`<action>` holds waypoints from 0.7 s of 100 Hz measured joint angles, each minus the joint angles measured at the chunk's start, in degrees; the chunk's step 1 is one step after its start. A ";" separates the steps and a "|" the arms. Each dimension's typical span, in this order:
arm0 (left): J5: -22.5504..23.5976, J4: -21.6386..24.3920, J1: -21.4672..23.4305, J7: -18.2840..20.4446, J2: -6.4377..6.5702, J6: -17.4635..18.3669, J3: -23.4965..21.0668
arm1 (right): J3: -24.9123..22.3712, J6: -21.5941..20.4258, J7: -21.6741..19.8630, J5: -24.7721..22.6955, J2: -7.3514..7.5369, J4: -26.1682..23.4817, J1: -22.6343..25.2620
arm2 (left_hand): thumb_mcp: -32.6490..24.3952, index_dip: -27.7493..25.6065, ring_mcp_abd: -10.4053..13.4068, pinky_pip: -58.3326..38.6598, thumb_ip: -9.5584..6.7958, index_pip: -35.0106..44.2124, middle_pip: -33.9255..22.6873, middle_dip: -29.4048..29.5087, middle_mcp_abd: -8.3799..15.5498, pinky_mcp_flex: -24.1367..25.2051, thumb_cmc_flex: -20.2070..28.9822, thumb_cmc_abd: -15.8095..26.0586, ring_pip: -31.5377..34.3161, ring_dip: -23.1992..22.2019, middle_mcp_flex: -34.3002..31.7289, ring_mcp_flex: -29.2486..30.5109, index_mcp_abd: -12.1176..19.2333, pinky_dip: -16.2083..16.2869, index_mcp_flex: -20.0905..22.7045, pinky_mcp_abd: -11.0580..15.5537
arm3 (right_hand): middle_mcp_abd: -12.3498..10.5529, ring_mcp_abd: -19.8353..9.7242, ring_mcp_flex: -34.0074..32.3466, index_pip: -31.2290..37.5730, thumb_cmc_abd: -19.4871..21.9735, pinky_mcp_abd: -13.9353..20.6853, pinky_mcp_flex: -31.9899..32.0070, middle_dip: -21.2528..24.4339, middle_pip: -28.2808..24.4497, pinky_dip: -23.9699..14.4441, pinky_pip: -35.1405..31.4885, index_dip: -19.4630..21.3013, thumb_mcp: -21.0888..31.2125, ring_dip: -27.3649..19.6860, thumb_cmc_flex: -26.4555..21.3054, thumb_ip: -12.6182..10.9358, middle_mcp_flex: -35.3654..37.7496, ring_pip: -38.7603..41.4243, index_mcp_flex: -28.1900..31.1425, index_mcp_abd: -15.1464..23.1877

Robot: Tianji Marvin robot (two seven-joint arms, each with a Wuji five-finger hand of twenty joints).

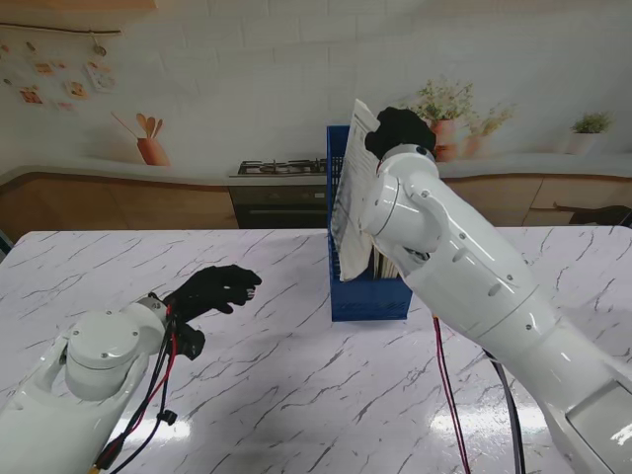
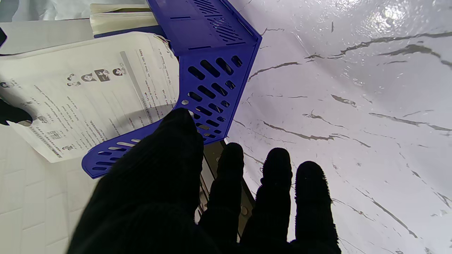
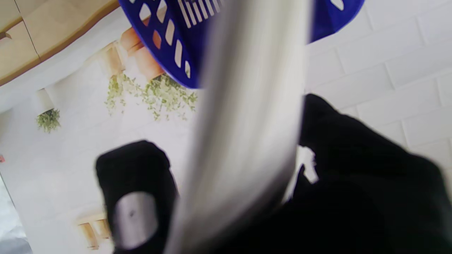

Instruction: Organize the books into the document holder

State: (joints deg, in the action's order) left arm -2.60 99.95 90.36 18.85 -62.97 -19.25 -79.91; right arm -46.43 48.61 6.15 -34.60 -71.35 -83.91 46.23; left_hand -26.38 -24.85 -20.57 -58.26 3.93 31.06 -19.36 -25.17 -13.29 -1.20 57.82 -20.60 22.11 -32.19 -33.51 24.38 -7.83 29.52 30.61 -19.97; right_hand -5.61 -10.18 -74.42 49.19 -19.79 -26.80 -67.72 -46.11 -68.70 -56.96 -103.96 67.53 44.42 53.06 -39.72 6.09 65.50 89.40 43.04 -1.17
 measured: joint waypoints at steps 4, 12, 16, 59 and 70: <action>0.00 0.00 0.05 0.03 0.01 0.01 -0.04 | -0.02 -0.20 0.82 -0.08 -0.24 0.34 -0.06 | 0.00 0.00 0.00 0.00 0.00 0.00 0.00 0.01 0.00 0.00 0.00 0.01 0.00 0.00 0.00 0.00 0.00 0.00 0.00 0.00 | -0.01 -0.01 -0.01 0.16 0.00 0.00 0.00 0.00 -0.01 0.00 0.00 -0.01 0.00 0.01 0.00 0.00 0.00 0.00 0.00 -0.04; 0.00 0.00 0.12 0.12 0.04 0.01 -0.07 | -0.12 -0.42 3.46 0.17 -0.89 1.04 -0.09 | 0.00 0.00 0.00 0.01 0.00 0.00 0.00 0.04 -0.01 0.01 0.00 0.01 -0.01 0.00 0.00 0.00 0.00 0.00 0.00 0.01 | -0.02 -0.02 -0.01 0.49 0.00 0.00 0.00 0.00 -0.01 0.00 0.00 -0.36 0.00 0.01 0.00 0.00 0.00 0.01 0.00 -0.20; 0.00 0.00 0.14 0.20 0.07 0.01 -0.08 | -0.11 -0.43 3.69 0.16 -1.10 1.21 -0.18 | 0.00 0.00 0.00 0.01 0.00 0.00 0.00 0.05 -0.01 0.02 0.00 0.01 -0.01 0.00 0.00 0.00 0.00 0.00 0.00 0.01 | -0.02 -0.03 -0.01 0.49 0.00 0.00 0.00 0.00 -0.01 0.00 0.00 -0.65 0.00 0.01 0.00 0.00 0.00 0.01 -0.01 -0.20; -0.39 -0.26 0.31 0.50 0.16 0.12 -0.12 | 2.19 -0.25 1.04 -3.37 -0.66 2.00 -2.79 | 0.00 0.00 0.00 0.11 0.00 0.00 0.00 0.38 -0.02 0.40 0.01 0.02 -0.01 0.00 0.00 0.00 0.00 -0.02 0.00 0.12 | -0.02 -0.03 -0.01 0.50 0.00 0.01 -0.02 0.00 -0.02 0.00 0.00 -0.70 0.00 0.01 0.00 0.00 0.00 0.02 -0.01 -0.24; -0.39 -0.27 0.49 0.64 0.17 0.15 -0.25 | 3.15 -0.94 0.90 -3.06 -0.69 3.36 -3.12 | 0.00 0.00 0.00 0.12 0.00 0.00 0.01 0.40 -0.02 0.43 0.01 0.02 -0.02 0.00 0.00 -0.87 0.00 -0.03 0.00 0.13 | -0.02 -0.03 -0.01 0.50 0.00 0.01 -0.03 0.00 -0.02 0.00 -0.01 -0.70 0.00 0.00 0.00 0.00 0.00 0.02 -0.01 -0.24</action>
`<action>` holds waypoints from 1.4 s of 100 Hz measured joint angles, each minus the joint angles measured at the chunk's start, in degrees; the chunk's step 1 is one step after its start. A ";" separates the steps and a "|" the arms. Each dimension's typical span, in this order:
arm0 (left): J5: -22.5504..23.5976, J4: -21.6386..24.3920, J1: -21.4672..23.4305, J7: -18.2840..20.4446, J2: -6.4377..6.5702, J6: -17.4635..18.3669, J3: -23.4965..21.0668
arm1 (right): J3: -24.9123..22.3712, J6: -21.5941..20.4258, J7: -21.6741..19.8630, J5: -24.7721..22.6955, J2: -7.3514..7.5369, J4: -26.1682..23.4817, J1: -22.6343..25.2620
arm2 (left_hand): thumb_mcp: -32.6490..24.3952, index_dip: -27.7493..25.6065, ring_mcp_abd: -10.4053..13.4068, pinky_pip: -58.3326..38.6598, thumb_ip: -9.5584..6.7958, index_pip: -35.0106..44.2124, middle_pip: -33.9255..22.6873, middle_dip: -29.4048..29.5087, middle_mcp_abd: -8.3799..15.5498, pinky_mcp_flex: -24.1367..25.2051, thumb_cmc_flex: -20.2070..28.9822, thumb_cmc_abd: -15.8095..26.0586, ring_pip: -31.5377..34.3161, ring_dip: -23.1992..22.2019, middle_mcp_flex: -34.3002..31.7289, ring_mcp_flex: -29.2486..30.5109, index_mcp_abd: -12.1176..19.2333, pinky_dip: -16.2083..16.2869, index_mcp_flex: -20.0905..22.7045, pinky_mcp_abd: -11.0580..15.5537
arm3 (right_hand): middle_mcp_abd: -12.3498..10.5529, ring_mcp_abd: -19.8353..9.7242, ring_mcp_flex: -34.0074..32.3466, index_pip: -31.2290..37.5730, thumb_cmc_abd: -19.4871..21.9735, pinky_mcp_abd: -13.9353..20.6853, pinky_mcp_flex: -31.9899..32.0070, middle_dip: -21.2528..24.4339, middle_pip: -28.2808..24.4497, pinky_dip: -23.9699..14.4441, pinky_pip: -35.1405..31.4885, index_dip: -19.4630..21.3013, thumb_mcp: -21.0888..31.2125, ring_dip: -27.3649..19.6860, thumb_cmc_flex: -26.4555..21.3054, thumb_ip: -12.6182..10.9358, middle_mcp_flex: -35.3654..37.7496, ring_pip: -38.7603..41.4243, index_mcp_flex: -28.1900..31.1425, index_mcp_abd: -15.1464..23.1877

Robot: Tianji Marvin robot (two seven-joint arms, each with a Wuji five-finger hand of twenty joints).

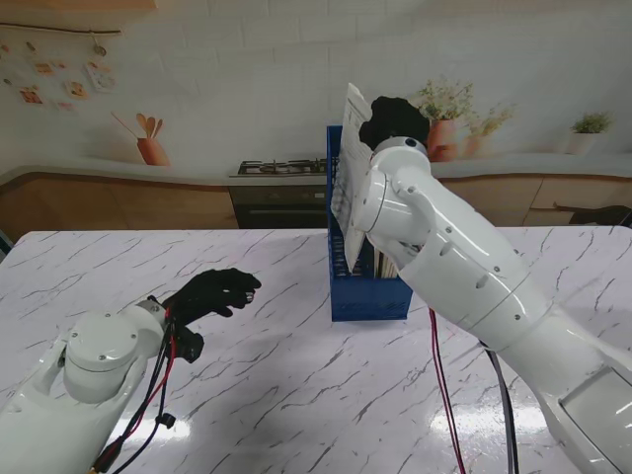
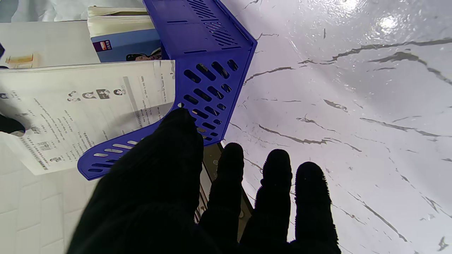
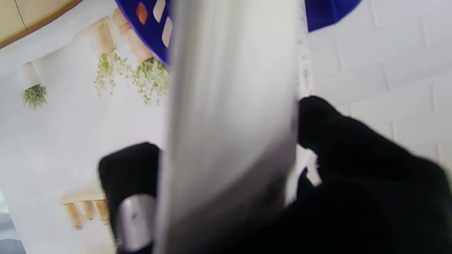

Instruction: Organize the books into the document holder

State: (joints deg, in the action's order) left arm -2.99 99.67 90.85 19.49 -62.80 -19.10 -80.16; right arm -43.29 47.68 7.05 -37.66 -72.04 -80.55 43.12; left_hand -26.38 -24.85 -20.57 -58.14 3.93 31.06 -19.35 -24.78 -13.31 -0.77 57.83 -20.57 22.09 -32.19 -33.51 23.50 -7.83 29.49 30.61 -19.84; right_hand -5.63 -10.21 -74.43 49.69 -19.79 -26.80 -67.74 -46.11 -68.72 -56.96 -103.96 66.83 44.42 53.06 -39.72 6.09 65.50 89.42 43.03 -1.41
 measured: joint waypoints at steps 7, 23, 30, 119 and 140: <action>0.01 0.00 0.16 0.04 0.00 0.00 -0.18 | 0.66 -0.09 -0.04 0.73 -0.09 0.87 -0.17 | 0.00 0.00 0.00 0.01 0.00 0.00 0.00 0.00 -0.01 0.00 0.00 0.00 0.00 0.00 0.00 0.00 0.00 0.00 0.00 0.00 | 0.00 0.00 0.00 0.00 0.00 0.01 0.00 0.00 0.00 0.00 0.00 -0.01 0.00 0.00 0.00 0.00 0.00 0.00 0.00 0.00; 0.03 0.00 0.27 0.04 0.02 -0.01 -0.25 | 1.67 -0.75 0.07 1.43 -0.52 2.42 -0.18 | 0.00 0.00 0.00 0.01 0.00 0.00 0.00 0.00 -0.01 0.05 0.01 0.01 0.00 0.00 0.00 0.00 0.00 -0.01 0.00 0.02 | 0.00 0.00 -0.01 0.00 0.00 0.01 -0.01 0.00 0.00 0.00 0.00 -0.04 0.00 0.00 0.00 0.00 0.00 0.00 0.00 0.00; 0.02 0.00 0.27 0.04 0.03 -0.01 -0.23 | 1.98 -1.23 0.30 1.91 -0.75 3.04 -0.11 | 0.00 0.00 0.00 0.01 0.00 0.00 0.00 0.00 -0.01 0.12 0.01 0.01 0.00 0.00 0.00 0.00 0.00 -0.01 0.00 0.02 | 0.00 0.00 -0.01 0.00 0.00 0.01 -0.01 0.00 0.00 0.00 0.00 -0.05 0.00 0.00 0.00 0.00 0.00 0.00 0.00 0.00; -1.76 -1.51 -0.69 0.59 0.03 0.48 -0.04 | 1.98 -3.20 0.31 6.04 -1.48 4.66 3.39 | 0.00 0.00 0.00 0.23 0.00 -0.01 0.07 0.02 -0.04 0.24 0.01 0.02 -0.02 0.00 0.63 0.00 0.00 -0.02 0.00 0.52 | 7.05 2.08 0.06 5.66 -2.36 0.04 0.80 6.29 10.92 16.15 -0.04 -14.14 7.67 -10.41 1.28 2.70 -6.49 -10.35 -7.83 -0.09; -1.16 -1.50 -0.71 0.62 0.03 0.47 0.00 | 1.17 -3.64 0.43 6.46 -1.38 3.76 4.37 | 0.00 0.00 0.00 0.57 0.00 -0.02 0.08 0.02 -0.04 0.27 0.01 0.02 -0.02 0.00 0.63 0.00 0.00 -0.03 0.00 0.56 | 9.86 6.31 0.21 3.94 -2.07 0.04 2.11 10.79 19.28 21.04 1.59 -19.41 9.05 -17.24 4.09 2.52 -9.94 -23.31 -8.87 -0.07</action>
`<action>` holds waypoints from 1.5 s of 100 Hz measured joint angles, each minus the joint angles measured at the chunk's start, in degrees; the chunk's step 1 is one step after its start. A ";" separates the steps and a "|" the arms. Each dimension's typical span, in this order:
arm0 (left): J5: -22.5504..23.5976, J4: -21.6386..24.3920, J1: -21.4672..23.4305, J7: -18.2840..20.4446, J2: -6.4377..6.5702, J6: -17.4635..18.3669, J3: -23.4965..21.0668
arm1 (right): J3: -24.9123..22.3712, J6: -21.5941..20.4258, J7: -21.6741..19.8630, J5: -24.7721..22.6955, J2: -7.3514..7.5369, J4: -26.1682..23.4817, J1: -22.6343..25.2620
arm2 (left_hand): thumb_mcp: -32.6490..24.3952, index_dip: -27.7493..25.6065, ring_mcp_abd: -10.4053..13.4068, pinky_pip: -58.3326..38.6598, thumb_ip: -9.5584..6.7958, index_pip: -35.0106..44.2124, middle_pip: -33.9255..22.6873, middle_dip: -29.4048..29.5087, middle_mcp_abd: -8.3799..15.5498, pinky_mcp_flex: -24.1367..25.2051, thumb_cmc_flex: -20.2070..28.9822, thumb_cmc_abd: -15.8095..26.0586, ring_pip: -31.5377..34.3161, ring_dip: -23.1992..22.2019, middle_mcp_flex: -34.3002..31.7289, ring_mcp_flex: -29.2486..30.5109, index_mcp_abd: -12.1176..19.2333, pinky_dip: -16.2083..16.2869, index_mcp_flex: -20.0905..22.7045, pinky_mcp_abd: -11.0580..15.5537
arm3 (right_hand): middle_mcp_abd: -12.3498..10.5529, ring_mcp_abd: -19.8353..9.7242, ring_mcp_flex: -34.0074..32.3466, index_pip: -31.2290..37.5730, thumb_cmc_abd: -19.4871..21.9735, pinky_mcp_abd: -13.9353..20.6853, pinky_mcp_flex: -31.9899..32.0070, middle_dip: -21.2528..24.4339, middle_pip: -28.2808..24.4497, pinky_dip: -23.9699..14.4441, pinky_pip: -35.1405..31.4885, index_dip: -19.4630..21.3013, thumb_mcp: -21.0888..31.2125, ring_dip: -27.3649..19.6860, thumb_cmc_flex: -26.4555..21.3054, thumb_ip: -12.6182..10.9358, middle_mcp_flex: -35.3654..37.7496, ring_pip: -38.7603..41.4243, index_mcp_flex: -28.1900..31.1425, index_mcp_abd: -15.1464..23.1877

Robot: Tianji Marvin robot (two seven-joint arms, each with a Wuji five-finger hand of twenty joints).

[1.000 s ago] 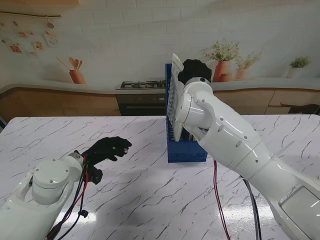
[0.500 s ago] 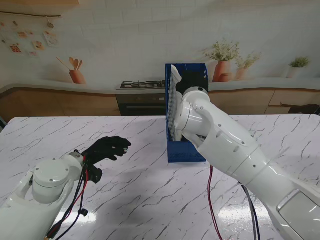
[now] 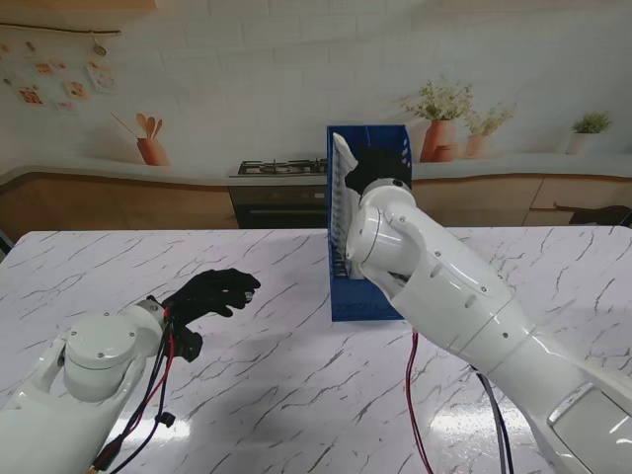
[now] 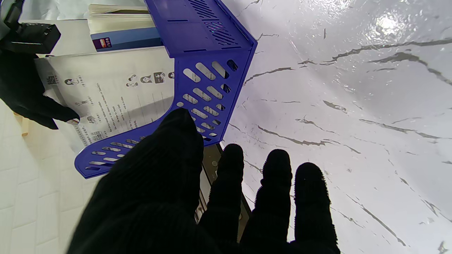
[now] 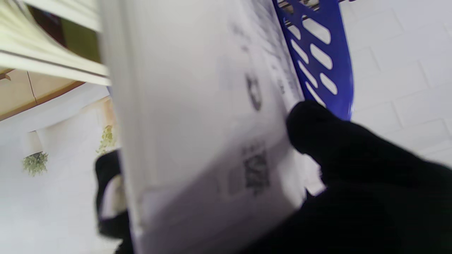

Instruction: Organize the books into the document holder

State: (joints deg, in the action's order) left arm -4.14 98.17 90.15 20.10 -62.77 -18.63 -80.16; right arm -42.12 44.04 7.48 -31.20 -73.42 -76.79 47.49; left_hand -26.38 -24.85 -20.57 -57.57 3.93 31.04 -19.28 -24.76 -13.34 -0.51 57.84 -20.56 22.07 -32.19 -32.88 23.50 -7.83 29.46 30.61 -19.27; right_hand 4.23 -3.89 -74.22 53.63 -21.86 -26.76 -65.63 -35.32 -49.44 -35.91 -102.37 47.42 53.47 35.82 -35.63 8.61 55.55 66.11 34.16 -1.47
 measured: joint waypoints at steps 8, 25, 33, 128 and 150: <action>0.08 0.01 -0.02 0.00 0.00 -0.02 0.07 | -0.34 -0.10 -0.08 0.20 0.14 -0.60 0.40 | 0.00 0.00 0.00 0.01 0.00 0.00 0.00 0.00 0.00 0.02 0.00 0.00 0.00 0.00 0.00 0.00 0.00 -0.01 0.00 0.00 | 0.46 2.07 2.23 -2.31 0.90 0.00 1.77 1.69 3.28 2.83 2.27 -2.47 0.51 -2.21 0.59 -0.03 -1.89 -6.05 -2.30 0.03; 0.18 0.01 -0.16 0.00 0.01 -0.10 0.28 | -1.16 -0.81 -0.72 -0.24 0.74 -2.48 1.36 | 0.00 0.00 0.00 0.04 0.00 0.00 0.00 0.00 0.00 0.32 0.00 0.00 -0.01 0.00 -0.01 0.00 0.00 -0.07 0.00 0.00 | 1.87 5.32 9.42 -20.38 8.70 0.00 12.02 5.42 9.87 2.50 7.14 -1.62 -14.62 -3.13 4.45 -2.55 -6.46 -16.34 -1.86 -1.32; 0.41 0.01 -0.25 -0.11 0.01 -0.31 0.41 | -1.41 -1.22 -0.87 -0.93 1.05 -3.12 1.71 | 0.00 0.00 0.00 0.04 0.00 0.00 0.00 0.00 0.00 0.32 0.00 0.00 -0.01 0.00 -0.01 0.00 0.00 -0.08 0.00 0.01 | 2.04 6.49 12.47 -26.40 11.32 0.00 16.60 6.88 13.04 1.05 9.36 -0.41 -23.89 -4.32 4.80 -2.57 -8.45 -20.83 -1.86 -1.75; 0.84 -0.90 -1.46 -0.95 -0.14 -0.59 0.95 | -21.18 -17.44 -1.70 -1.85 5.26 -22.25 19.68 | 0.00 0.00 0.00 0.04 -0.01 -0.05 0.24 0.01 0.22 0.88 -0.01 0.01 -0.02 0.00 0.49 0.00 -0.01 -0.08 0.00 0.02 | 1.26 10.38 34.05 -37.09 13.30 -0.35 60.01 13.05 31.14 6.46 45.81 -9.50 -37.96 -14.86 6.07 -2.57 -14.43 -54.21 -3.45 -1.93; 0.87 -0.97 -1.42 -1.21 -0.17 0.16 0.90 | -27.33 -21.49 -4.99 -4.90 7.07 -27.36 27.02 | 0.00 0.00 0.00 0.05 -0.01 -0.06 0.45 0.15 0.57 0.88 -0.03 0.01 -0.09 0.00 0.47 0.00 -0.01 -0.08 0.00 0.02 | 0.70 10.37 33.32 -35.34 12.45 -0.44 59.83 10.36 29.54 5.91 45.81 -9.51 -37.81 -13.37 5.25 -2.57 -14.38 -53.05 -1.87 -1.93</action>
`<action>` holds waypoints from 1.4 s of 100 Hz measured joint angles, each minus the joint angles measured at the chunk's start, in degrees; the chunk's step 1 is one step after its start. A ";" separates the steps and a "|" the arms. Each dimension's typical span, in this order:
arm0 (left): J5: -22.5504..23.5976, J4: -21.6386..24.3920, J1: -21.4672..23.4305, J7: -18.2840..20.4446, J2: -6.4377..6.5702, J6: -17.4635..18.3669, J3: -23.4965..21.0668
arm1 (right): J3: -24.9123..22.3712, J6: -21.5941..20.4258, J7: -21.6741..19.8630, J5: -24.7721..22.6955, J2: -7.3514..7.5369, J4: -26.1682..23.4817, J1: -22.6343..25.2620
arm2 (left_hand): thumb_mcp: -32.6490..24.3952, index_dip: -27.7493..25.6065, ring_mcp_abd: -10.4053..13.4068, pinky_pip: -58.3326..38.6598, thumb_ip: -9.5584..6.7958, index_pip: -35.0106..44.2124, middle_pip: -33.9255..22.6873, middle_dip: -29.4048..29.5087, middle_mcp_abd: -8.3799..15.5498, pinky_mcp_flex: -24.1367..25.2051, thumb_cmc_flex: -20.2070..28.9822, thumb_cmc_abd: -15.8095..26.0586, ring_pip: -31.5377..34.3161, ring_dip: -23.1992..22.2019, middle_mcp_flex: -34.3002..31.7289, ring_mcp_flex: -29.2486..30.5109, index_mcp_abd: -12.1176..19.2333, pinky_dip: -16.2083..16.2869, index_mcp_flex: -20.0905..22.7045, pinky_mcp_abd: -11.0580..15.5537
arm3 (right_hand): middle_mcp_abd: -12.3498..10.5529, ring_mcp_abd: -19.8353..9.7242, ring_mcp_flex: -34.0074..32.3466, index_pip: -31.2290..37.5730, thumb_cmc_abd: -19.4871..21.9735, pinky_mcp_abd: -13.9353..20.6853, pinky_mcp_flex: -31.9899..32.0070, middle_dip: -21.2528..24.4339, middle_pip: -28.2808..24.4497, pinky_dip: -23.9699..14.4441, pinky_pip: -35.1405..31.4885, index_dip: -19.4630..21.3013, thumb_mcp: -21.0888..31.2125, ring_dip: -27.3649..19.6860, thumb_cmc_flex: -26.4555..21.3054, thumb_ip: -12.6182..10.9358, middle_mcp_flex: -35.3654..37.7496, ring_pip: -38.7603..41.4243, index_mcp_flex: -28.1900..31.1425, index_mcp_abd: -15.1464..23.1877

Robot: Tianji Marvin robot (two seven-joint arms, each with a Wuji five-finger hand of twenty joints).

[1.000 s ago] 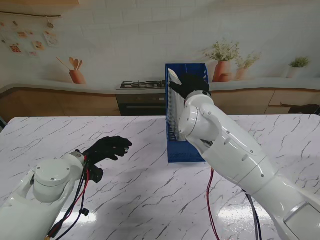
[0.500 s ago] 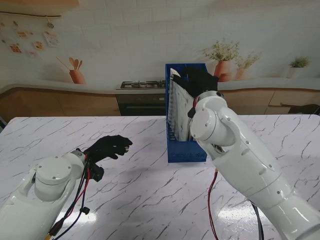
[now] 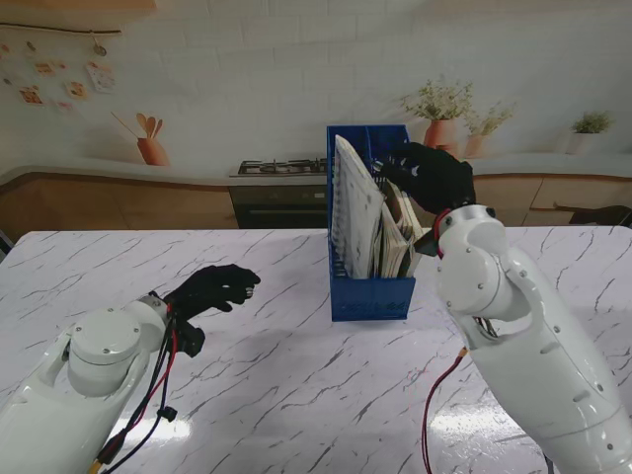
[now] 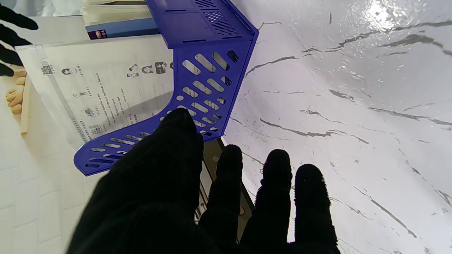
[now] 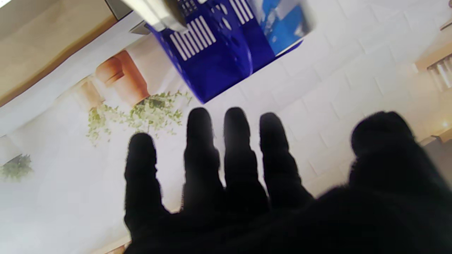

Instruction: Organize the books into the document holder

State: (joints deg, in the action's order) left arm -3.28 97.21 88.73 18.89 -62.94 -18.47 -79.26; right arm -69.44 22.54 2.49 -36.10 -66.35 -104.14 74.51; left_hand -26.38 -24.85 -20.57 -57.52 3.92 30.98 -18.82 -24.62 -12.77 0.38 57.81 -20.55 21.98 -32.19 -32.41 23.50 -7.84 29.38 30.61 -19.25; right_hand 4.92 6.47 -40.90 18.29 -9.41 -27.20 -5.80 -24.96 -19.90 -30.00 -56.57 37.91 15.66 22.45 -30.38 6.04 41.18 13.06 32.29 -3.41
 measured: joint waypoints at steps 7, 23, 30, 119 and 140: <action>-0.05 -0.17 -0.01 -0.04 -0.01 0.45 0.00 | -2.18 -2.40 2.58 0.21 0.03 -0.65 2.89 | 0.00 0.00 0.00 0.00 0.00 -0.03 0.01 0.00 0.00 0.00 -0.01 0.00 -0.51 0.00 0.00 0.00 0.00 0.00 0.00 0.01 | -0.05 -0.35 -0.10 0.09 -0.59 -0.01 -0.01 -0.78 -0.67 -0.51 0.00 0.00 0.47 0.10 -0.69 0.00 0.01 0.67 0.00 0.00; 0.45 -0.30 0.19 -0.35 -0.02 2.25 0.06 | -5.55 -3.01 4.27 0.97 0.14 -2.94 8.68 | 0.00 0.00 0.00 0.60 0.00 -0.03 0.02 0.01 0.00 0.04 -0.03 0.00 -0.54 0.01 0.00 0.00 0.00 0.00 0.00 0.01 | -0.09 -0.37 -0.13 0.93 -1.96 -0.13 0.14 -1.17 -1.37 -0.58 0.01 0.00 1.04 0.70 -0.76 0.00 0.01 0.71 0.07 0.02; 2.20 0.02 0.50 -0.97 -0.01 2.73 0.24 | -6.96 -3.19 3.91 2.19 0.21 -4.13 11.08 | 0.00 0.00 0.00 0.64 0.00 -0.03 0.02 0.01 0.00 0.05 -0.14 0.00 -0.55 0.01 0.00 0.00 0.00 0.00 0.00 0.01 | -0.10 -0.37 -0.13 0.96 -2.02 -0.15 0.24 -1.17 -1.37 -0.60 0.60 0.00 1.12 0.71 -1.38 0.00 0.01 0.71 0.07 0.02; 1.25 2.38 3.99 -6.37 -0.95 6.54 0.90 | -19.39 -17.59 4.03 12.85 0.22 -9.59 34.67 | 0.00 0.00 0.72 4.64 -0.02 -0.07 0.08 0.07 0.01 0.60 -2.21 0.00 -1.57 2.14 -0.03 0.00 0.00 -2.12 0.00 2.32 | -0.11 -0.40 -6.17 2.31 -3.35 -0.27 -8.86 -1.73 -2.05 -5.53 -5.65 0.00 2.91 1.52 -1.43 0.00 0.17 3.62 3.58 0.04; 0.00 2.33 4.48 -8.15 -1.28 8.43 1.46 | -18.85 -22.55 5.97 15.43 0.30 -5.50 35.76 | 0.00 0.00 0.72 5.22 -0.55 -0.06 0.08 0.07 0.01 1.21 -2.40 0.00 -1.57 2.67 -0.04 0.00 0.00 -2.57 0.00 2.28 | -0.11 -0.41 -6.17 2.36 -3.35 -0.27 -8.24 -1.73 -2.05 -5.53 -5.62 0.00 2.93 1.52 -1.43 0.00 0.17 3.63 3.58 0.04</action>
State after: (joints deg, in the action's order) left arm -3.28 99.54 93.21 10.74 -64.22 -10.04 -77.80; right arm -88.29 0.00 8.46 -20.67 -66.05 -109.64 110.27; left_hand -26.38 -24.85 -19.85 -52.30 3.36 30.92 -18.75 -24.55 -12.77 1.58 55.41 -20.55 20.41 -29.52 -32.44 23.50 -7.84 26.81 30.61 -16.97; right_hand 4.81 6.06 -47.07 20.65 -12.76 -27.47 -14.03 -26.69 -21.95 -35.53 -62.19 37.91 18.59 23.98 -31.81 6.04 41.35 16.69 35.87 -3.37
